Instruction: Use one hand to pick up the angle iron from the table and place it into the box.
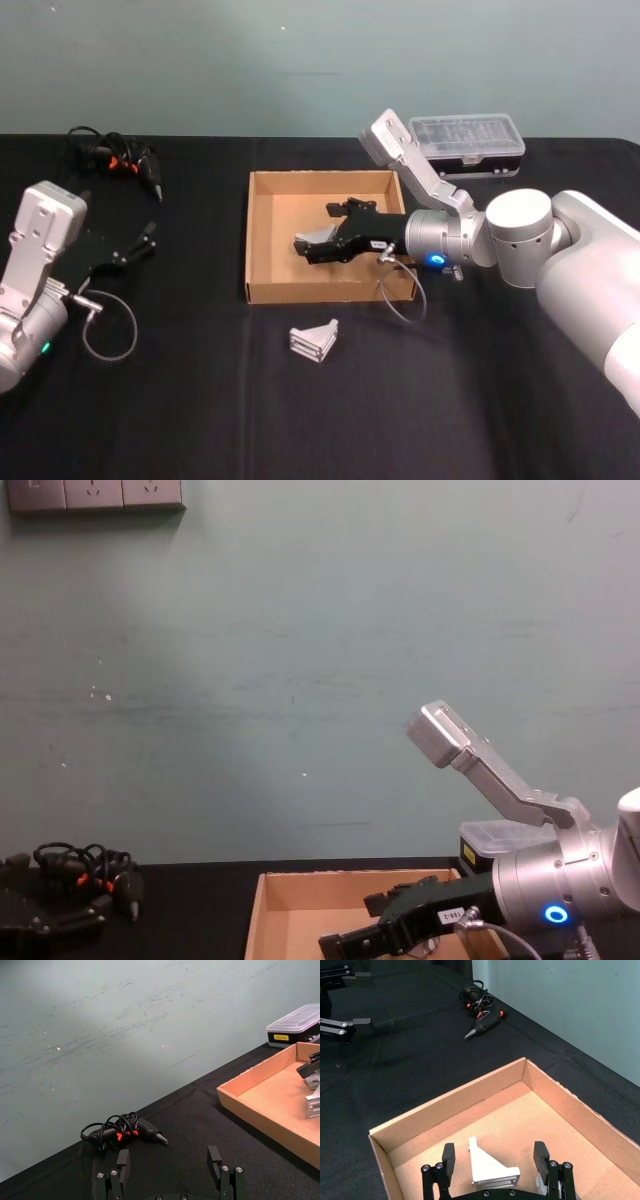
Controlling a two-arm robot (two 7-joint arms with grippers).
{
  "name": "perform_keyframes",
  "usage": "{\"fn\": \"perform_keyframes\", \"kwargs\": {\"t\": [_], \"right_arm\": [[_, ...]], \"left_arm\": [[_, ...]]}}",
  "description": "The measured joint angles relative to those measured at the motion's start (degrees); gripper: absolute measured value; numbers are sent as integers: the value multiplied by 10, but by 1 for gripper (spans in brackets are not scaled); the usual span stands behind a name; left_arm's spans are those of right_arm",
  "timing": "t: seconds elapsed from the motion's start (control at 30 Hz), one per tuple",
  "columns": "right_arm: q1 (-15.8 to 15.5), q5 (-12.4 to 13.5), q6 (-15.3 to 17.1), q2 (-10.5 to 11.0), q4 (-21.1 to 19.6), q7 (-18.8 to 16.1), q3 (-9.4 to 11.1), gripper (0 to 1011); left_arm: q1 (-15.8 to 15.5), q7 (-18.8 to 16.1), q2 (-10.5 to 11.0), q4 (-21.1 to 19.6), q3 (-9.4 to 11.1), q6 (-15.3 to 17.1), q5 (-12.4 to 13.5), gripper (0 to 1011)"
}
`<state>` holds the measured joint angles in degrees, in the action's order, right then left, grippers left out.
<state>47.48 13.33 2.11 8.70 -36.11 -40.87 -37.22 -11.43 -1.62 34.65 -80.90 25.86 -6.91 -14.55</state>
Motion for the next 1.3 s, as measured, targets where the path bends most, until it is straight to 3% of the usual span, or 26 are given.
{"fn": "perform_keyframes", "kwargs": {"t": [0.3, 0.53, 0.83, 0.97, 1.3], "right_arm": [[-2, 0, 1, 2, -8, -1, 2, 1000], [-35, 9, 23, 29, -90, -5, 20, 1000], [-113, 46, 51, 100, -258, -15, 35, 1000], [-139, 48, 54, 126, -307, -13, 34, 1000], [-233, 60, 57, 209, -453, 22, 39, 1000]], "left_arm": [[0, 0, 0, 0, 0, 0, 0, 1011], [0, 0, 0, 0, 0, 0, 0, 1011], [0, 0, 0, 0, 0, 0, 0, 1011], [0, 0, 0, 0, 0, 0, 0, 1011], [0, 0, 0, 0, 0, 0, 0, 1011]]}}
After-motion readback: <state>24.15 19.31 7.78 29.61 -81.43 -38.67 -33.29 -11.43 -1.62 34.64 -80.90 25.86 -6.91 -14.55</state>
